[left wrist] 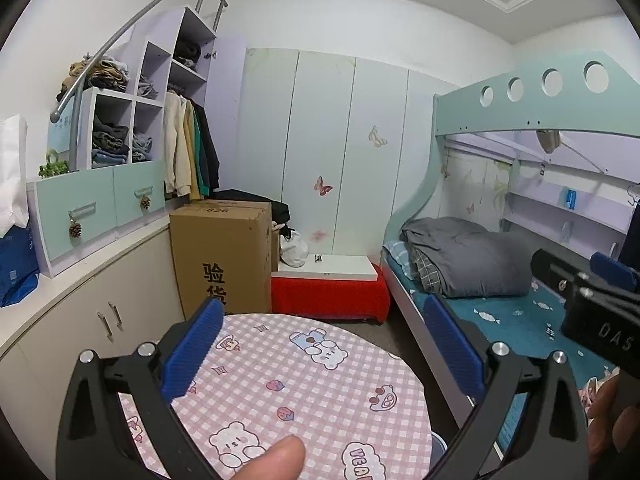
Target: Collect trash
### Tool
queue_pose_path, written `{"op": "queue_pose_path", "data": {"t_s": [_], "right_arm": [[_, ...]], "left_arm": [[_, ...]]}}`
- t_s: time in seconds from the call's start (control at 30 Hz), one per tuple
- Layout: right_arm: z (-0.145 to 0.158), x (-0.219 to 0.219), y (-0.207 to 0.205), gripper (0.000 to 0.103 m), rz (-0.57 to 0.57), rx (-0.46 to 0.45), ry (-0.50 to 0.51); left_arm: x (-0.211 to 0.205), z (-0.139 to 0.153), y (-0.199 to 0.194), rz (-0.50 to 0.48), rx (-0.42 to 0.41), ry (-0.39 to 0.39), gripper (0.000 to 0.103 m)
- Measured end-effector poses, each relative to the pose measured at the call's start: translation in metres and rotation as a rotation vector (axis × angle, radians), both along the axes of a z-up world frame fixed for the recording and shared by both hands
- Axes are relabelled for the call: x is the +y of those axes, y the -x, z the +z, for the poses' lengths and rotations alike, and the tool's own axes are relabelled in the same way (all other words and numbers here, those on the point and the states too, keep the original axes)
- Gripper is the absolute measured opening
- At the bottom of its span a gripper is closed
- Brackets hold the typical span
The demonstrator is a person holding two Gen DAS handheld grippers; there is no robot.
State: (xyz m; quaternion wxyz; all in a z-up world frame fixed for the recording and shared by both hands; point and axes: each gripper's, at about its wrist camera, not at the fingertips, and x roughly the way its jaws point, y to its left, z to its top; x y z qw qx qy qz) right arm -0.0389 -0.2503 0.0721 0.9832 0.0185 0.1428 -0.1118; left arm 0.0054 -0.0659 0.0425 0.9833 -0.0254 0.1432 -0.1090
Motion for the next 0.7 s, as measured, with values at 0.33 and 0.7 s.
{"op": "queue_pose_path", "data": {"t_s": [0.33, 0.7], "right_arm": [[-0.003, 0.0, -0.001, 0.097, 0.012, 0.009, -0.014], [-0.004, -0.003, -0.003, 0.097, 0.009, 0.013, -0.024]], "left_arm": [[-0.003, 0.003, 0.007, 0.007, -0.019, -0.005, 0.098], [-0.011, 0.006, 0.011, 0.001, -0.035, -0.023, 0.098]]}}
